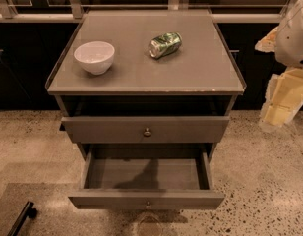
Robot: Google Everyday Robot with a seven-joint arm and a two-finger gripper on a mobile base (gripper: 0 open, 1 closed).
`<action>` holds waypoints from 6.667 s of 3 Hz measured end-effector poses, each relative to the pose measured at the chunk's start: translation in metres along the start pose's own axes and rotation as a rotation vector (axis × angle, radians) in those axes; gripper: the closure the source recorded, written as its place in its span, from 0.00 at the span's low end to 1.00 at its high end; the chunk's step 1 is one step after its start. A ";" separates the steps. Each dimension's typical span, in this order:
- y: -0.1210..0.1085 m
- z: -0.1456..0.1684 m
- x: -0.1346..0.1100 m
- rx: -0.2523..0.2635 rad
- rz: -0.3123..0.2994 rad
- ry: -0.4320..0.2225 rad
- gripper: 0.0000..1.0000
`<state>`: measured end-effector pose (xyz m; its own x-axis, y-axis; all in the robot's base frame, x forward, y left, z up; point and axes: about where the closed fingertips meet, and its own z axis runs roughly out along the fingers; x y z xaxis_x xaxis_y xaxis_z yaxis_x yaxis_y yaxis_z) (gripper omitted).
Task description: Close middle drawer
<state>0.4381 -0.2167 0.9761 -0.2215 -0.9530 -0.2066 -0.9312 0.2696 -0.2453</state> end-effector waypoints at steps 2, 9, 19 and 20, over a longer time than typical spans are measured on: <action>0.007 -0.010 -0.007 0.042 -0.044 -0.062 0.00; 0.147 0.305 0.028 -0.261 0.305 -0.711 0.66; 0.084 0.581 0.063 -0.094 0.606 -0.733 1.00; 0.052 0.594 0.043 -0.007 0.572 -0.749 1.00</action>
Offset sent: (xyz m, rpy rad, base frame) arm -0.0233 0.0179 0.0213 0.0987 -0.1498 0.1303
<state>0.5520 -0.1619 0.3920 -0.4044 -0.3388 -0.8495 -0.7408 0.6661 0.0870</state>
